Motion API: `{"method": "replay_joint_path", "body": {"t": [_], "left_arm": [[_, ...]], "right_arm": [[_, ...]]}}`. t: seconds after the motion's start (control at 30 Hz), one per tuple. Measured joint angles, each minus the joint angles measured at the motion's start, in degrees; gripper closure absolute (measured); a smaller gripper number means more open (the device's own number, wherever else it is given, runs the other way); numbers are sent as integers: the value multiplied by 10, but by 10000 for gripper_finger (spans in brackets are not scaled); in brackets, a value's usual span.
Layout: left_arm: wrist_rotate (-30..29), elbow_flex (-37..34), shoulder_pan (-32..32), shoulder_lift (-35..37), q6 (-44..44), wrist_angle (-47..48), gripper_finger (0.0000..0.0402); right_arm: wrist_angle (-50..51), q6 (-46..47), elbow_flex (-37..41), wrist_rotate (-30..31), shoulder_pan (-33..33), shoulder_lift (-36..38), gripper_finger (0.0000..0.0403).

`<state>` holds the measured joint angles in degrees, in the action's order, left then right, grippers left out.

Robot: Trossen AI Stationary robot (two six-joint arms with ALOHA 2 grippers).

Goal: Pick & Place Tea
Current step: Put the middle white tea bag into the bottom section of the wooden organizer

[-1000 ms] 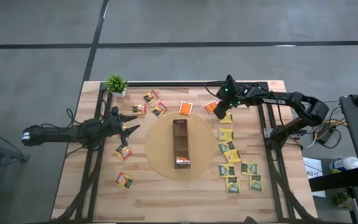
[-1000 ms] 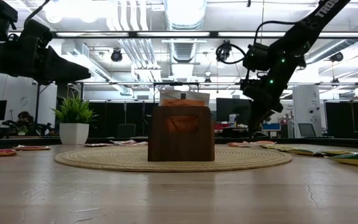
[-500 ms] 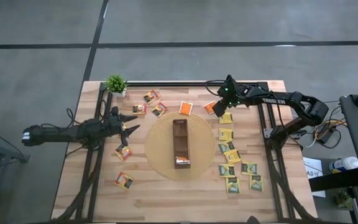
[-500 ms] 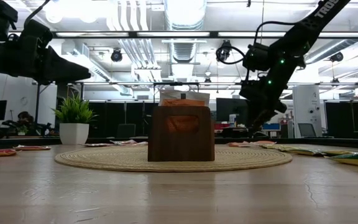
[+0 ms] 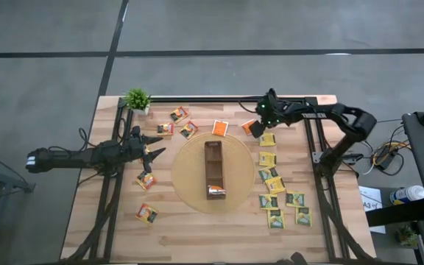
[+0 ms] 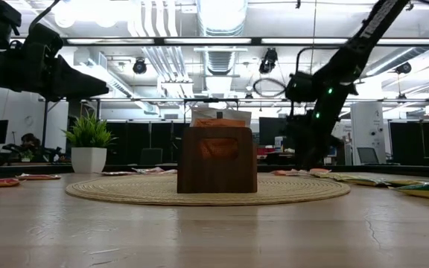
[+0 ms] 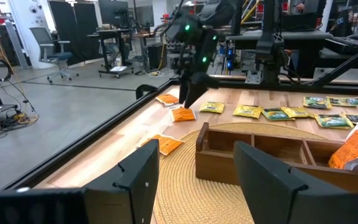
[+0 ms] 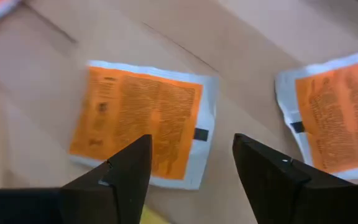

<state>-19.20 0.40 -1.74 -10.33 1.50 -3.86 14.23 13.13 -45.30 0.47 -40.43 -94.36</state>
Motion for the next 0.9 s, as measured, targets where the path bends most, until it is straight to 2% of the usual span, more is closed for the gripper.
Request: {"method": "replay_joint_path", "body": {"t": [0.2,0.3,0.43,0.63,0.9], "left_arm": [[0,0,0,0,0,0,199],[0,0,0,0,0,0,199],[0,0,0,0,0,0,199],[0,0,0,0,0,0,199],[0,0,0,0,0,0,199]], "right_arm": [[34,-22,-46,-1,-10,-80,183],[64,-41,-73,10,-10,-101,200],[81,-41,-83,20,-10,-98,257],[79,-53,-80,28,-10,-76,379],[94,-93,-76,36,21,-41,394]]}}
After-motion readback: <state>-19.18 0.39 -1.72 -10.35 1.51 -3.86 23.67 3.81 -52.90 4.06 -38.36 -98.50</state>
